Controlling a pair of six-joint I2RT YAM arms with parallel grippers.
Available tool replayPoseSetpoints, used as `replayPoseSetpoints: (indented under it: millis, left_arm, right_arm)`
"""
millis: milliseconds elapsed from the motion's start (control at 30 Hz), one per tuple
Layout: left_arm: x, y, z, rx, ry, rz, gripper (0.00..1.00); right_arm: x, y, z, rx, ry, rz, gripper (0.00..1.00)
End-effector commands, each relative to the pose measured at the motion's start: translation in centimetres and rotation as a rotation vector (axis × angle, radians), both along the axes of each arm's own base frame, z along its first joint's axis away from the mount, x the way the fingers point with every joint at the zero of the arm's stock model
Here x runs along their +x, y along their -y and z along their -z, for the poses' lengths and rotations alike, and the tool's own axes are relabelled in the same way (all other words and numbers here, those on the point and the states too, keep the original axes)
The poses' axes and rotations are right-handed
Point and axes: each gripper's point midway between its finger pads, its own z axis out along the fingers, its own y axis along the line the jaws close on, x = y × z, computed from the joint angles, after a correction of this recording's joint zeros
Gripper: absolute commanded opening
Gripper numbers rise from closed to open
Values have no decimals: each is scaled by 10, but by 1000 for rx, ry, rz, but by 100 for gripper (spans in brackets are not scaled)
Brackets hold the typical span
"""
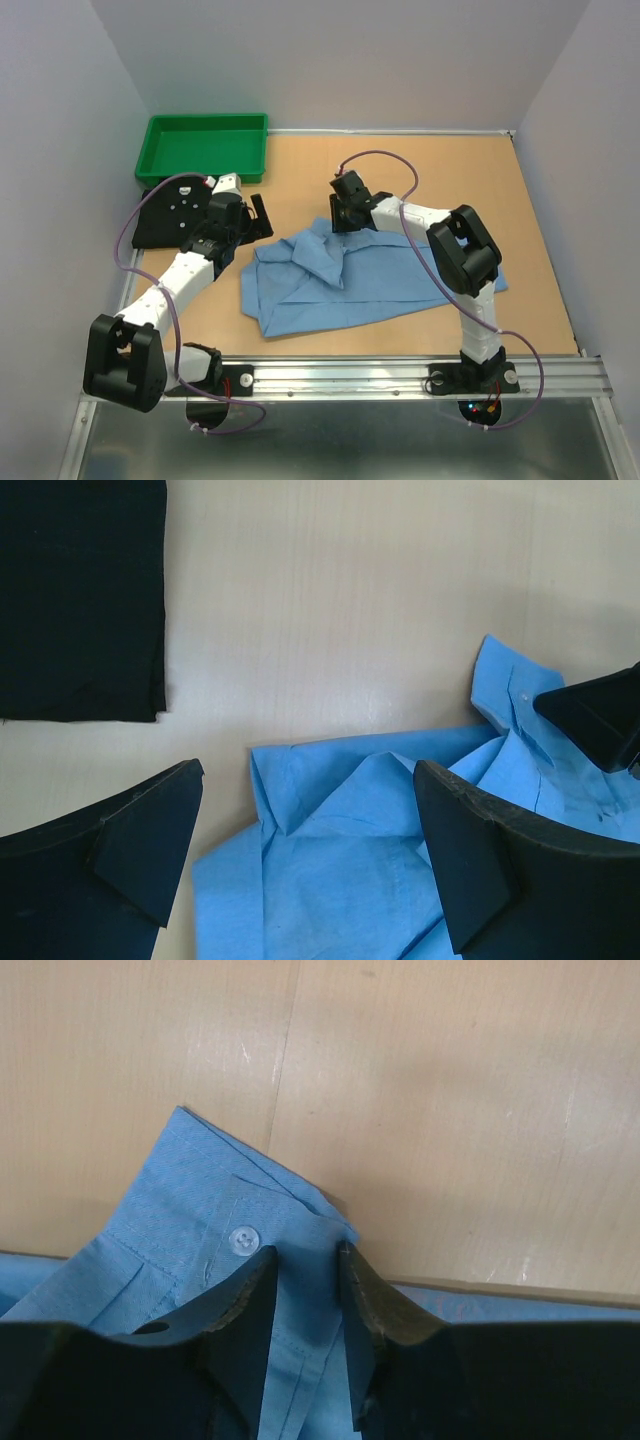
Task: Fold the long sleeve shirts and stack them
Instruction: Fold the shirt
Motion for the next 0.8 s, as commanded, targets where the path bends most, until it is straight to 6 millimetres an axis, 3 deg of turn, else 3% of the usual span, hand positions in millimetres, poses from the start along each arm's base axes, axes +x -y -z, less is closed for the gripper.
replayPoseSetpoints:
  millis: [0, 67, 100, 200, 300, 433, 467, 533, 567, 633, 700, 767]
  left_arm:
    - [4, 1, -4, 2, 24, 10, 98]
    - [5, 1, -4, 3, 24, 11, 98]
    - [5, 1, -4, 2, 24, 12, 98]
    - [6, 2, -3, -1, 20, 16, 98]
    - [6, 3, -3, 1, 18, 21, 98]
    - [7, 2, -4, 5, 24, 16, 98]
    - [7, 2, -4, 5, 24, 16, 98]
    - [7, 0, -4, 14, 24, 12, 98]
    - [7, 0, -4, 15, 26, 10, 98]
    - [7, 0, -4, 17, 25, 11, 98]
    - [8, -1, -3, 18, 23, 9, 98]
    - [8, -2, -3, 23, 24, 5, 98]
  right_arm:
    - [-2, -2, 8, -24, -5, -39, 35]
    - [1, -2, 2, -27, 12, -47, 35]
    - [4, -3, -6, -29, 33, -59, 23]
    - [9, -9, -30, -16, 85, -107, 9]
    - [9, -20, -53, -7, 135, -177, 1]
    - [-9, -40, -95, 57, 194, -301, 1]
    - [-14, -44, -115, 77, 227, -322, 0]
    - [-36, -54, -129, 138, 222, -434, 1]
    - [-49, -58, -148, 174, 246, -486, 1]
    - [-82, -65, -150, 246, 205, -627, 0]
    - [-109, -66, -169, 316, 204, -713, 0]
    - [-145, -63, -165, 384, 136, -799, 1]
